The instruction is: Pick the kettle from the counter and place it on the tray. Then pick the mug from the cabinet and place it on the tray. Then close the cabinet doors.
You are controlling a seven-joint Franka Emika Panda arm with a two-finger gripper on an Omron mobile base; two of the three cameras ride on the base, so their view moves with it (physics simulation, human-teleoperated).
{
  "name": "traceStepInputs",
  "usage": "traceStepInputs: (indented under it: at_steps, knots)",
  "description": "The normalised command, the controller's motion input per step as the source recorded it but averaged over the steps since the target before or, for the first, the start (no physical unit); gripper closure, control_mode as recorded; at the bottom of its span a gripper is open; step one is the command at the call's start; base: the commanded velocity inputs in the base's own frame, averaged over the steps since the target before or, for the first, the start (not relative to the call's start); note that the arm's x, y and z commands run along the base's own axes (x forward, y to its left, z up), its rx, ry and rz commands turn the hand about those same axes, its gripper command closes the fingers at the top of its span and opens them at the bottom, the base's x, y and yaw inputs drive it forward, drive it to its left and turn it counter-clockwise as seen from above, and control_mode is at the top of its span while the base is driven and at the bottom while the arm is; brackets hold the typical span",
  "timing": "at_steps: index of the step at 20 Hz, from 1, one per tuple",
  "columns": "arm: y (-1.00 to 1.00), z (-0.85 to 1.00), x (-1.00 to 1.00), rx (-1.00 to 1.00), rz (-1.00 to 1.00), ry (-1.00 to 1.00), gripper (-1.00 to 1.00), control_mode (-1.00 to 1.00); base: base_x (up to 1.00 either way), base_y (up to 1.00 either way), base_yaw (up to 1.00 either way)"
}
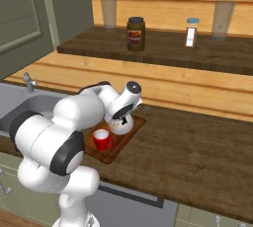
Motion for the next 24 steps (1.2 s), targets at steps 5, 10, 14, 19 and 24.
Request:
traceStepInputs:
  at_steps: [5,10,14,19,24]
  knots:
    - [0.00,-0.18,0.00,0.00,0.00,0.00,1.00,-1.00,0.00,0.00,0.00]
    - [0.00,-0.15,0.00,0.00,0.00,0.00,-1.00,-1.00,0.00,0.00,0.00]
    - [-0.12,-0.01,-0.08,0.00,0.00,0.00,-1.00,-1.00,0.00,0.00,0.00]
    - [-0.13,0.00,-0.02,0.00,0.00,0.00,-1.00,-1.00,0.00,0.00,0.00]
    - [-0.17,0.00,0.00,0.00,0.00,0.00,-1.00,-1.00,0.00,0.00,0.00]
